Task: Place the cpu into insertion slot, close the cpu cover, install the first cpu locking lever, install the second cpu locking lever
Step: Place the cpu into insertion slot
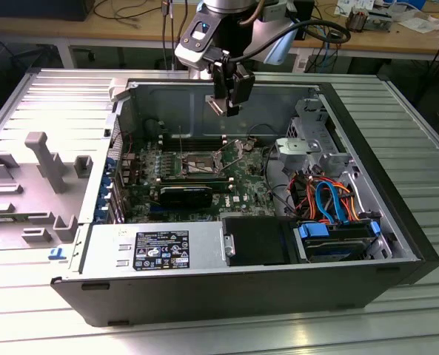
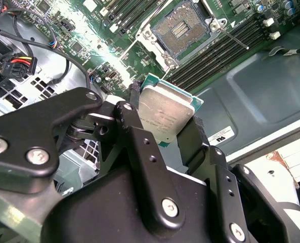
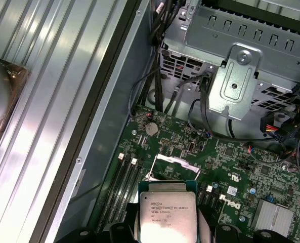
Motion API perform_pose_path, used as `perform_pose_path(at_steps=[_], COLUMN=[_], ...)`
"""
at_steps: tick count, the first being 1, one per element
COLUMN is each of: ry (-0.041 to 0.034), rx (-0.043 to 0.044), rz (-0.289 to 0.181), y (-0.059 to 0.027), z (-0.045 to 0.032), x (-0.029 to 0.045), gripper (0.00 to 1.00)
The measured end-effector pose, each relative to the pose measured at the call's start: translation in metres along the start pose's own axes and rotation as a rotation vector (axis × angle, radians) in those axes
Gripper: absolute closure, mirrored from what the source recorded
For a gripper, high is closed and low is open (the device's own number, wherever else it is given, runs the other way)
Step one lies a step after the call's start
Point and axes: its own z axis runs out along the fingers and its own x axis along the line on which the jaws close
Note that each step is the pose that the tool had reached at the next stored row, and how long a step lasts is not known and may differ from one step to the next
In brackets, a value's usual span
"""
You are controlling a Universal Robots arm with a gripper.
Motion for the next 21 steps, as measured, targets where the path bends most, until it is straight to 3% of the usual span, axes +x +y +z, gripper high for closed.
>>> perform_pose_path(at_steps=[3, 6, 10, 12, 18, 21], ry=[-0.0007, -0.0026, -0.0103, -0.0121, -0.0127, -0.0181], rx=[0.0002, -0.0001, -0.0017, -0.0018, -0.002, -0.0031], rz=[0.002, 0.024, 0.125, 0.147, 0.156, 0.225], y=[-0.0001, -0.0007, -0.0017, -0.0021, -0.0178, -0.0182], z=[0.0008, 0.0062, 0.0184, 0.0215, 0.0263, 0.0303], x=[-0.0001, 0.0, -0.0002, -0.0002, 0.005, 0.0049], gripper=[0.46, 0.46, 0.46, 0.46, 0.46, 0.46])
